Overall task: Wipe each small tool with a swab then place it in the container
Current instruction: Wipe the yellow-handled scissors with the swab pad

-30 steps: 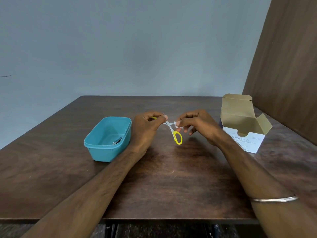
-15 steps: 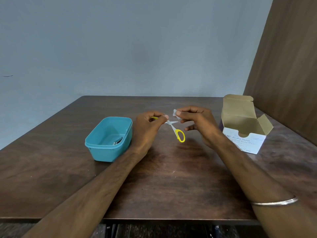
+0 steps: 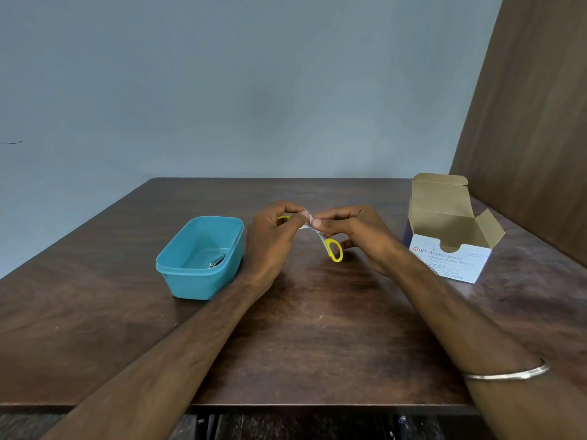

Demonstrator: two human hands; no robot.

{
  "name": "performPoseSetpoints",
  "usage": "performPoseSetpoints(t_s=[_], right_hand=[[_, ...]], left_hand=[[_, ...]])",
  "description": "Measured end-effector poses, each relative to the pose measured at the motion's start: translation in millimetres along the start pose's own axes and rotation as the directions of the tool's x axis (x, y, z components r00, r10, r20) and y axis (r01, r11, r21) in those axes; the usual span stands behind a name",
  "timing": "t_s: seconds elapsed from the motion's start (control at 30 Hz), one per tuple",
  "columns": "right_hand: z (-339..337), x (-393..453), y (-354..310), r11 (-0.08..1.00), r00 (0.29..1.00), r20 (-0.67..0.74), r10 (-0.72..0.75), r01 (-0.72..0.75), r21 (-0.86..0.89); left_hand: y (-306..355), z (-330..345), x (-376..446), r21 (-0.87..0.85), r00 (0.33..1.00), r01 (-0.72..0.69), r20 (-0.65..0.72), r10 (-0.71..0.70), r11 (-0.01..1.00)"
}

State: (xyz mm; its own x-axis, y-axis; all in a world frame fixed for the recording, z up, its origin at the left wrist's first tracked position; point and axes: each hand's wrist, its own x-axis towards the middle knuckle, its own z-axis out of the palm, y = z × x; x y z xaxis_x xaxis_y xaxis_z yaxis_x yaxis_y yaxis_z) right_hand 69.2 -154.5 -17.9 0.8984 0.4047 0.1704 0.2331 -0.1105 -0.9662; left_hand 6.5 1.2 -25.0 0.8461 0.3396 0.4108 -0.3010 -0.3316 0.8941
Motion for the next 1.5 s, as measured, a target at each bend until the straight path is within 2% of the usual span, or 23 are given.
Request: performPoseSetpoints(t_s=[0.27,0.47,0.67,0.8,1.0,1.2,1.4,1.5], right_hand=[[0.9,1.7,1.1,0.998,1.000,0.006,0.007,-0.006,-0.058],[3.7,1.1,-0.1,1.000,1.000,0.018,-0.004,0.004,-0.025],[0.3,1.3,1.6,0.999,0.999,0.042,0.014,-0.013,-0.035],[-2.1,1.7,1.4,0.997,0.998,0.059,0.005,0.000,-0.078],[3.1,2.2,1.4,1.000,1.000,0.021,0.004,-0.003,-0.020],[-1.9,1.9,1.0,0.999,1.000,0.027,0.006,-0.005,-0.044],[0.1,1.6,1.5,0.997,0.998,0.071,0.004,0.002,-0.081],[0.0,1.5,0.3,1.000,1.000,0.009,-0.001,0.001,-0.013]], left_hand=[[-3.2,1.7,1.2,0.021,1.000,-0.017,0.011,0.017,1.000],[-3.0,1.9,-0.8,0.079,0.997,-0.059,0.063,0.054,0.995],[-3.4,2.5,1.4,0.094,0.998,-0.060,0.017,0.058,0.994],[-3.4,2.6,-0.1,0.099,0.996,-0.080,0.038,0.077,0.992],[-3.1,1.2,-0.4,0.087,0.994,-0.095,0.058,0.090,0.992],[-7.5,1.1,4.3,0.090,0.996,-0.083,0.035,0.080,0.993],[-8.0,3.3,1.3,0.111,0.992,-0.103,0.084,0.094,0.988],[-9.3,4.1,2.3,0.091,0.993,-0.094,0.083,0.087,0.991]])
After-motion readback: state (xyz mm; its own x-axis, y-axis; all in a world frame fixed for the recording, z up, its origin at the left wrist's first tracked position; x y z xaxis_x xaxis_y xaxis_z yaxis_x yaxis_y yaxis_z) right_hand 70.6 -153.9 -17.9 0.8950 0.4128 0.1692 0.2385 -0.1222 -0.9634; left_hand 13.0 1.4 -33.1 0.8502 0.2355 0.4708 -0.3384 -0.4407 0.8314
